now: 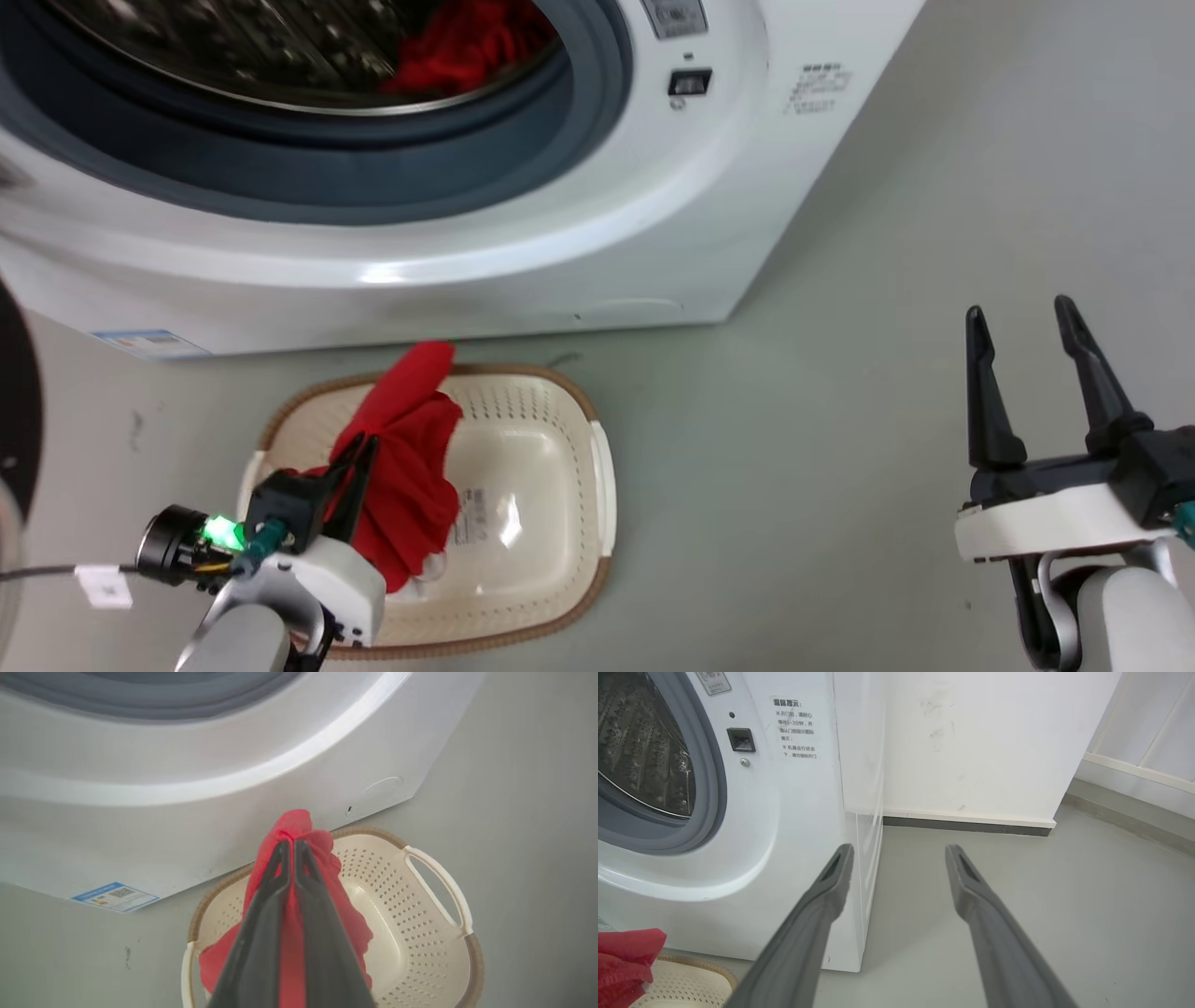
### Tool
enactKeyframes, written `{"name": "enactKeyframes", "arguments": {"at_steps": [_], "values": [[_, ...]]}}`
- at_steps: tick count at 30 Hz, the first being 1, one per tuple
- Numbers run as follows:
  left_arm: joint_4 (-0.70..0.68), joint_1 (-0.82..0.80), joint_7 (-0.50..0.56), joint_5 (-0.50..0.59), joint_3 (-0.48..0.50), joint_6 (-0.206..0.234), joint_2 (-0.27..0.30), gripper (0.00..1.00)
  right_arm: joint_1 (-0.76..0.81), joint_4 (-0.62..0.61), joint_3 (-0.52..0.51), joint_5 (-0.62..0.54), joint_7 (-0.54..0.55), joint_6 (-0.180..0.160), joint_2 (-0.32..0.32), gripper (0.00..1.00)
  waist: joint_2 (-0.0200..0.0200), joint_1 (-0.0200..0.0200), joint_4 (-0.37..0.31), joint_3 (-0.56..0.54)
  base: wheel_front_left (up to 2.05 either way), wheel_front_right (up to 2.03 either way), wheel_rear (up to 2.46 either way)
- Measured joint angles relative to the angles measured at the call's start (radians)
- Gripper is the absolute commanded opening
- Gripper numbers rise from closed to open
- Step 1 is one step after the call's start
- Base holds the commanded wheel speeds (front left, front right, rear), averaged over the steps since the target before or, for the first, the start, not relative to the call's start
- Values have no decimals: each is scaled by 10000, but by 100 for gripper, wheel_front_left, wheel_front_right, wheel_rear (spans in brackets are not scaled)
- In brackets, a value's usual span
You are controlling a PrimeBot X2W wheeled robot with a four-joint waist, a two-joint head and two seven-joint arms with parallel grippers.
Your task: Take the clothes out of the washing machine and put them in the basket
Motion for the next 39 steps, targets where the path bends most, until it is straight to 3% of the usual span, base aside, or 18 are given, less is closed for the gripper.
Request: {"name": "enactKeyframes", "arguments": {"at_steps": [6,16,27,28,29,39], "values": [[2019,-1158,2,324,84,-240,-182,0,-395,-211,81,65,-2,2,-2,100,0,0,-331,1060,0,0,0],[5369,-3203,-2,343,464,-63,-723,0,-756,-583,307,56,0,2,-6,100,0,2,-723,3062,0,0,0],[6426,-3793,0,351,711,234,-886,0,-875,-819,389,-8,0,2,-4,100,-1,2,-915,4084,0,0,0],[6427,-3806,0,349,765,353,-940,88,-882,-815,372,-35,0,2,-2,100,-1,1,-891,4075,0,0,0],[6420,-3806,0,343,821,435,-976,100,-881,-807,345,-52,0,2,-2,100,0,1,-870,4038,0,0,0],[5484,-3063,0,426,1141,378,-1296,100,-779,-539,226,-368,-2,2,-2,100,0,0,-626,2909,0,0,0]]}}
